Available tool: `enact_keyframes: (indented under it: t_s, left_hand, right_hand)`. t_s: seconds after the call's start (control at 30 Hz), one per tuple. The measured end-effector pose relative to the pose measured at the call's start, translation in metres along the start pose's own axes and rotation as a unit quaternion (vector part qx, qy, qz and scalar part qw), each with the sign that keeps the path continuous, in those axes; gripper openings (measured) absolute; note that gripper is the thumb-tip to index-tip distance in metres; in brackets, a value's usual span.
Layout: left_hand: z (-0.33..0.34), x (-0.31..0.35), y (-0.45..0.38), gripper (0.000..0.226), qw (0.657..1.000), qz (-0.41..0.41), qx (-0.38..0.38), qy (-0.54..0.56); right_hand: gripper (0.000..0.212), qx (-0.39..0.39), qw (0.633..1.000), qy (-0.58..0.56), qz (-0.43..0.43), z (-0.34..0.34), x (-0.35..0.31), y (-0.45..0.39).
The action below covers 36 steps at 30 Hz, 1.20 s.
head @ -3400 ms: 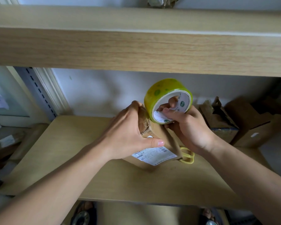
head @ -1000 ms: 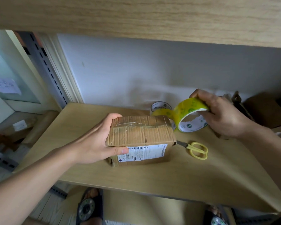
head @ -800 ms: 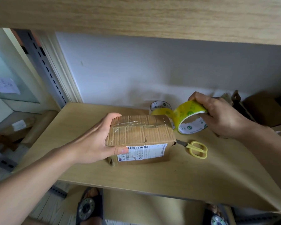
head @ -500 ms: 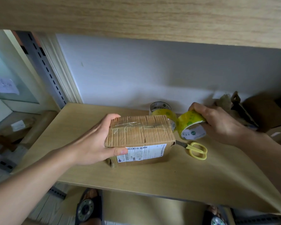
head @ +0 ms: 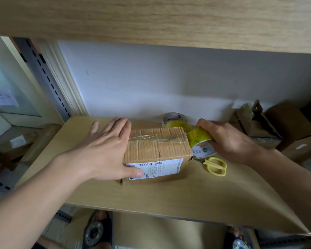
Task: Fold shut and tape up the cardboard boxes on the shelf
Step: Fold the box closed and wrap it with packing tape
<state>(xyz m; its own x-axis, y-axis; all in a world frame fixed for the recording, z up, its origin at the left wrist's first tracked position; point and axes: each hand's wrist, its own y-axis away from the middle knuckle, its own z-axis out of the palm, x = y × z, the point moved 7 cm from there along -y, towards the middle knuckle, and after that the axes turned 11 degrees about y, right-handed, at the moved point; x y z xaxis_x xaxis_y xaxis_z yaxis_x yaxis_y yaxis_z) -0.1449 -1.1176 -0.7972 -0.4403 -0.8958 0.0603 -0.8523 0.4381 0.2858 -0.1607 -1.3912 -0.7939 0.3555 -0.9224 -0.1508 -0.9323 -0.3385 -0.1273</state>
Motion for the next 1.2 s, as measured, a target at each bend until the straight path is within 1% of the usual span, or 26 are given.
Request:
enact_keyframes:
  t_s: [0.1,0.23,0.4,0.5,0.63,0.7,0.77,0.87,0.97,1.03,1.1,1.2]
  left_hand:
    - [-0.003,0.017,-0.009,0.141,1.000,0.017,-0.003,-0.004]
    - [-0.006,0.036,-0.022,0.140,0.999,0.035,-0.018,0.004]
    - [-0.005,0.063,-0.039,0.140,0.998,0.063,-0.017,0.000]
    - [-0.005,0.083,-0.049,0.141,0.997,0.069,-0.022,-0.001]
    - [-0.006,0.104,-0.059,0.140,0.997,0.071,-0.023,0.021]
    - [-0.005,0.109,-0.062,0.139,0.997,0.061,-0.029,0.034]
    - [-0.004,0.113,-0.062,0.133,0.997,0.049,-0.030,0.045]
    - [-0.005,0.114,-0.060,0.116,0.997,0.043,-0.012,0.060]
    - [-0.007,0.116,-0.055,0.101,0.996,0.061,0.010,0.068]
    - [-0.011,0.115,-0.050,0.097,0.994,0.073,0.030,0.079]
    - [-0.018,0.110,-0.042,0.096,0.990,0.078,0.047,0.109]
    - [-0.032,0.099,-0.030,0.084,0.979,0.084,0.083,0.167]
  right_hand:
    - [0.045,0.011,1.000,0.000,-0.005,0.000,0.000,-0.004]
    - [0.042,0.013,1.000,-0.014,-0.003,-0.001,0.001,-0.006]
    - [0.041,0.016,1.000,-0.018,0.002,0.002,0.003,-0.007]
    - [0.039,0.017,1.000,-0.010,0.004,0.002,0.003,-0.008]
    - [0.042,0.019,1.000,-0.012,0.003,0.002,0.002,-0.008]
    - [0.038,0.020,1.000,-0.012,0.006,0.002,0.004,-0.007]
    - [0.036,0.018,1.000,-0.016,0.009,0.002,0.004,-0.006]
    - [0.038,0.015,1.000,-0.021,0.012,0.003,0.003,-0.005]
    - [0.042,0.011,0.999,-0.023,0.024,-0.001,0.003,-0.002]
    - [0.046,0.011,0.999,-0.027,0.026,-0.007,0.001,0.001]
    - [0.046,0.022,0.999,-0.040,0.029,-0.015,-0.001,0.003]
    - [0.043,0.065,0.995,-0.073,0.029,-0.032,-0.003,0.009]
